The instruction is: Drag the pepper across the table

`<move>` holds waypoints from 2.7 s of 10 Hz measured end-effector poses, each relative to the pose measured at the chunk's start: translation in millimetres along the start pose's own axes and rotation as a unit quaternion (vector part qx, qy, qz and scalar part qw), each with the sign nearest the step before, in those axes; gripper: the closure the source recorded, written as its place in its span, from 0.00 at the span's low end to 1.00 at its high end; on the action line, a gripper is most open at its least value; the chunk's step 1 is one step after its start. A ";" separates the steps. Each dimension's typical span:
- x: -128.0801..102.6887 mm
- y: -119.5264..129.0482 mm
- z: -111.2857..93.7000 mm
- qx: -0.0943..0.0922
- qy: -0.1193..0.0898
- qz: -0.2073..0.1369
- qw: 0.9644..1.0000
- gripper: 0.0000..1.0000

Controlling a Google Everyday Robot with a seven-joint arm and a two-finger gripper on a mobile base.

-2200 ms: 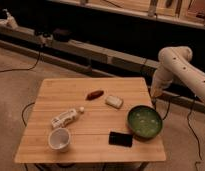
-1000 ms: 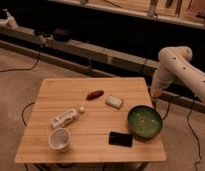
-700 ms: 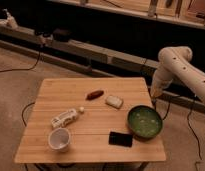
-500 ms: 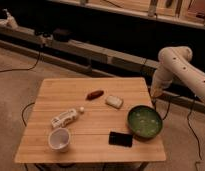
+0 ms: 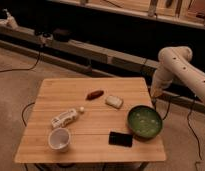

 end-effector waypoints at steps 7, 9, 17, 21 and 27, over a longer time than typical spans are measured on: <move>0.1 0.0 0.0 0.000 0.000 0.000 1.000 0.72; 0.1 0.1 0.0 0.000 -0.001 0.000 1.000 0.72; -136.1 -42.0 -21.8 0.030 -0.151 -0.172 0.973 0.57; -193.0 -66.2 -8.8 0.067 -0.170 -0.232 0.955 0.25; -194.3 -67.0 -8.7 0.070 -0.171 -0.233 0.955 0.25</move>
